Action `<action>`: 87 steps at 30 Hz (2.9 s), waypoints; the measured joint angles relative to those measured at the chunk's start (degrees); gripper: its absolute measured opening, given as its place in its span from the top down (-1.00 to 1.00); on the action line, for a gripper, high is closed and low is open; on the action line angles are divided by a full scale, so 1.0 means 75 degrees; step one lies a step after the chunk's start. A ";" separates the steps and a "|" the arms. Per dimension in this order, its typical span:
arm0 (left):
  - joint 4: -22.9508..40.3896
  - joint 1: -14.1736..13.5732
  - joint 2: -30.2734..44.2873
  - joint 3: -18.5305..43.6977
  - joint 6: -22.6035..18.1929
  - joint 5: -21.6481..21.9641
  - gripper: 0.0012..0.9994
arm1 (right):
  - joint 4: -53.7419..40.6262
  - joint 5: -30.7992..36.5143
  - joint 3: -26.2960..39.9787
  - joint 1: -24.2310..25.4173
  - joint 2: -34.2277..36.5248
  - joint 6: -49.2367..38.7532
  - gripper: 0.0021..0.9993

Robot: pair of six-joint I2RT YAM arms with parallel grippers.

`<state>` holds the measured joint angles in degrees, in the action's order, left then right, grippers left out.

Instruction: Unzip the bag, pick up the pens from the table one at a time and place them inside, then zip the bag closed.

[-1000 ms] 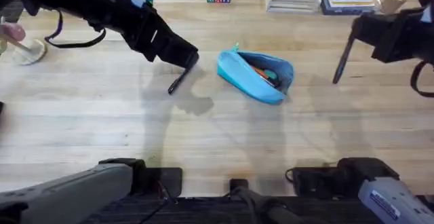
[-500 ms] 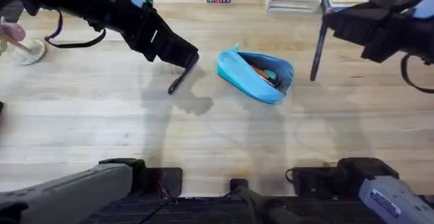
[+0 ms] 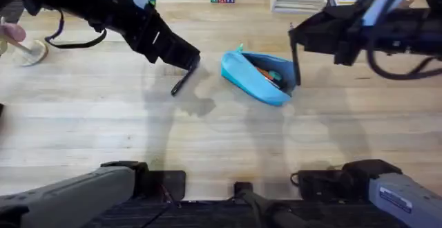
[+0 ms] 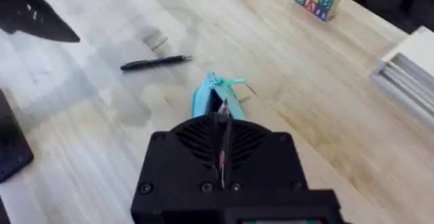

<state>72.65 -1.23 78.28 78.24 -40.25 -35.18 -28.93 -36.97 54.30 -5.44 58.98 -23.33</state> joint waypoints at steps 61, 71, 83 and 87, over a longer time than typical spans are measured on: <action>-0.0001 0.0000 0.0000 0.0000 0.0000 0.0067 -0.99 | 0.0273 0.0003 0.0003 -0.0424 0.2776 -0.1331 -0.99; 0.0002 0.0000 0.0000 0.0000 0.0000 0.0287 -0.99 | 0.0208 0.0014 0.0003 -0.0378 0.1471 -0.1216 -0.99; -0.0176 0.0000 0.0000 0.0000 0.0003 0.0725 -0.99 | -0.1484 0.0890 0.0009 -0.0337 -0.0757 -0.0861 -0.99; -0.0345 0.0000 0.0000 0.0000 0.0003 0.0901 -0.99 | -0.2107 0.0975 0.0010 -0.0337 -0.1554 -0.0833 -0.99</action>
<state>70.07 -1.23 78.28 78.24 -40.23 -28.42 -44.73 -29.66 54.38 -7.97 47.33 -29.58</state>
